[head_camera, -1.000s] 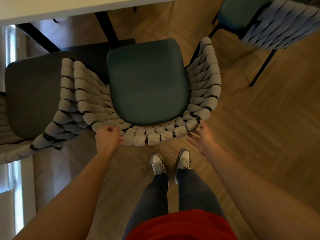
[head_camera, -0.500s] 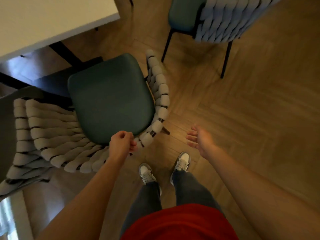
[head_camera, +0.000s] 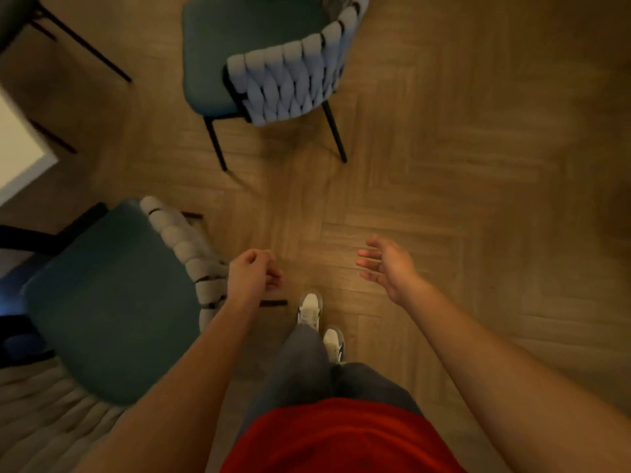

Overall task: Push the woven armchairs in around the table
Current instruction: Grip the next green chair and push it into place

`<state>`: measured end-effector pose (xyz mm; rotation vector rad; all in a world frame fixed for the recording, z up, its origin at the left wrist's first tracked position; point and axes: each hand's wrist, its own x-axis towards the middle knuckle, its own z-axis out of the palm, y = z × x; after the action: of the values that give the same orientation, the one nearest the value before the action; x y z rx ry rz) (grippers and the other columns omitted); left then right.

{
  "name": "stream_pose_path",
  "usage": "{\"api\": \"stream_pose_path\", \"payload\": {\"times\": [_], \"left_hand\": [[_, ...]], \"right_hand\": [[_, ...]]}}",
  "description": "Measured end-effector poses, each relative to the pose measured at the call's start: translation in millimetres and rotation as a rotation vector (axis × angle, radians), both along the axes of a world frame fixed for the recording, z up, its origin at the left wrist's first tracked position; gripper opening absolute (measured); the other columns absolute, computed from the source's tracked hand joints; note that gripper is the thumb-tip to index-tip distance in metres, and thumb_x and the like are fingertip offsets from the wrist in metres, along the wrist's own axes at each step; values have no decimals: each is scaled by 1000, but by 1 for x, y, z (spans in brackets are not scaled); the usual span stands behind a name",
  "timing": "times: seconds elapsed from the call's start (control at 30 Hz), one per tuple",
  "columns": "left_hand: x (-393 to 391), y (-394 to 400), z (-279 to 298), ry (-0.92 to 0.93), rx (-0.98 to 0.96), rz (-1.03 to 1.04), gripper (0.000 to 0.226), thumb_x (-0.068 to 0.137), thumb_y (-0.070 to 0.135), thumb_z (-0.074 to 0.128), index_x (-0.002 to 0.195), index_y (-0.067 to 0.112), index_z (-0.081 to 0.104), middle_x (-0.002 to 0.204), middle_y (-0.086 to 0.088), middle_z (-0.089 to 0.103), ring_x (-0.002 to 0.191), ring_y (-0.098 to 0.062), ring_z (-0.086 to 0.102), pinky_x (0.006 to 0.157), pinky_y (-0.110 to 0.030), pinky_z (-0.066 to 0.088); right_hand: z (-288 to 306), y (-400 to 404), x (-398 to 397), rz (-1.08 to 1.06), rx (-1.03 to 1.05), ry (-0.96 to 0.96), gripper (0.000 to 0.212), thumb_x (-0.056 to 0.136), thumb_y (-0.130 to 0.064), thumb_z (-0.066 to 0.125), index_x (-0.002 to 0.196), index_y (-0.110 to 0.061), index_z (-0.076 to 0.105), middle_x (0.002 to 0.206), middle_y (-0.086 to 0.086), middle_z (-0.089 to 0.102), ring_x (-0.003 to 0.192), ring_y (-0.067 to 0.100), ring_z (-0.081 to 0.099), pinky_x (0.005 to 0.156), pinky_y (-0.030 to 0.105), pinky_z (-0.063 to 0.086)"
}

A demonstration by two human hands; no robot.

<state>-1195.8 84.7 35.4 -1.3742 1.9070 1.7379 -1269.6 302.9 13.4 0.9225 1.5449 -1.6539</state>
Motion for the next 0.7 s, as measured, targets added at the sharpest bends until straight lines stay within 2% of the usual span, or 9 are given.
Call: {"api": "stream_pose_path", "payload": {"times": [0.07, 0.2, 0.37, 0.47, 0.7], "left_hand": [[-33, 11, -4, -5, 43, -16, 20, 98, 14, 50, 82, 10, 60, 67, -12, 64, 46, -16, 59, 51, -27, 49], [-101, 30, -8, -4, 143, -26, 17, 98, 16, 53, 84, 9, 59, 66, -11, 62, 49, -18, 58, 60, -34, 51], [-189, 46, -10, -14, 180, -113, 15, 99, 17, 53, 86, 10, 57, 69, -9, 60, 56, -18, 57, 54, -29, 50], [-241, 52, -8, -30, 185, -161, 14, 98, 17, 54, 87, 11, 58, 74, -10, 60, 60, -19, 59, 54, -29, 50], [-361, 72, 5, -9, 182, -240, 12, 97, 18, 55, 90, 11, 59, 78, -10, 63, 66, -21, 61, 68, -39, 53]], "right_hand": [[-1, 12, -20, -23, 12, -1, 21, 100, -30, 45, 109, -14, 57, 88, 4, 61, 73, 16, 59, 64, 31, 48], [-3, 28, -69, -66, 49, -11, 21, 101, -28, 43, 110, -13, 55, 93, 6, 60, 75, 17, 59, 67, 33, 48], [1, 40, -144, -97, 87, -6, 19, 100, -31, 45, 101, -16, 57, 94, 6, 61, 79, 18, 61, 68, 33, 48], [7, 44, -191, -111, 92, 1, 21, 101, -34, 45, 103, -17, 57, 95, 6, 62, 82, 19, 61, 69, 32, 49], [14, 62, -292, -181, 56, 17, 21, 100, -36, 47, 98, -18, 59, 91, 3, 62, 81, 18, 62, 70, 34, 49]]}}
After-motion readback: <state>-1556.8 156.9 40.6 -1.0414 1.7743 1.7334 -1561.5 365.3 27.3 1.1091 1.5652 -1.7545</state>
